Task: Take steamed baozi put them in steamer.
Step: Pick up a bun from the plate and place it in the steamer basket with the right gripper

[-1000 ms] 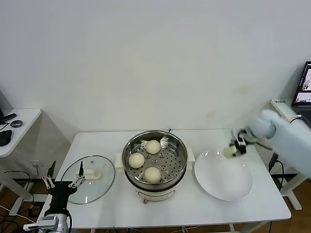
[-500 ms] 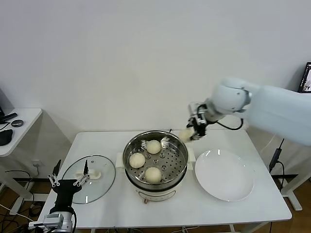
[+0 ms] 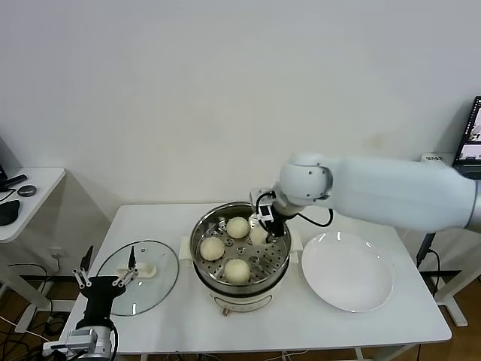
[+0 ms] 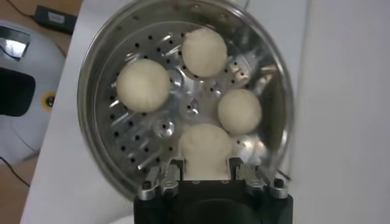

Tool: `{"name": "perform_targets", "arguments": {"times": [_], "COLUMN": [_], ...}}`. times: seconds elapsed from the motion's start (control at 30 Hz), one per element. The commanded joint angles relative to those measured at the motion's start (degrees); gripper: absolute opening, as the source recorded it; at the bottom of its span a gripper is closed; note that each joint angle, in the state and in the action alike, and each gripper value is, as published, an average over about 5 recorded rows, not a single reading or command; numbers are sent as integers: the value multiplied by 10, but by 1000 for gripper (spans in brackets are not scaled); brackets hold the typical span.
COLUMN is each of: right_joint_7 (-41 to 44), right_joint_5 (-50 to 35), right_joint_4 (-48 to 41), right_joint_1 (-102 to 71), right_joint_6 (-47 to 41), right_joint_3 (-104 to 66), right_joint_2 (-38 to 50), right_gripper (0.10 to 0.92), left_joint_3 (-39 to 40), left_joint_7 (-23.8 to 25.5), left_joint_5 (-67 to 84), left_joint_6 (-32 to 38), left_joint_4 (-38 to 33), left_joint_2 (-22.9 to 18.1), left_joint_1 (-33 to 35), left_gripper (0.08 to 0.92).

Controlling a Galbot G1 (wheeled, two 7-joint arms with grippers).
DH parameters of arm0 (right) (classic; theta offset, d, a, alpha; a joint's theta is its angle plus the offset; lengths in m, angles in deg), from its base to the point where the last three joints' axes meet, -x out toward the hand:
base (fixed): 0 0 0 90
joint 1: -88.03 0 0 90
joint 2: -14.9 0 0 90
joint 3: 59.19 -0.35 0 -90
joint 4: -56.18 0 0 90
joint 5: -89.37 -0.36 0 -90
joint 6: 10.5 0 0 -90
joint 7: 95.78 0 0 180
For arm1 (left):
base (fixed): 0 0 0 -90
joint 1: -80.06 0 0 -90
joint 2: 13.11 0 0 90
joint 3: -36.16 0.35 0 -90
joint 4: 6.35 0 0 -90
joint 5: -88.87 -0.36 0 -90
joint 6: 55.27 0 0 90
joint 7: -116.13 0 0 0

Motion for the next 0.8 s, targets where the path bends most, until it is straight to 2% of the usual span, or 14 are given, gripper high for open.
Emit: {"name": "perform_targets", "arguments": {"times": [0.03, 0.33, 0.63, 0.8], "right_joint_7": [-19, -24, -28, -27], "right_joint_5": [21, 52, 44, 27], "right_joint_4": [-23, -45, -37, -13], "right_joint_1": [-64, -88, -86, -60], "right_joint_6": [-22, -21, -21, -21], "right_joint_3": [6, -15, -32, -60], "right_joint_2": [-20, -23, -14, 5], "right_gripper": [460, 467, 472, 583], "left_joint_3": [-2, -4, -4, -4], "left_joint_7": [1, 1, 1, 2], "left_joint_5": [1, 1, 1, 1], "left_joint_6": [-2, -1, 0, -1], "left_joint_4": [1, -4, -5, -4], "left_joint_2": [0, -1, -2, -2], "left_joint_1": [-1, 1, 2, 1], "left_gripper": [823, 823, 823, 823]}}
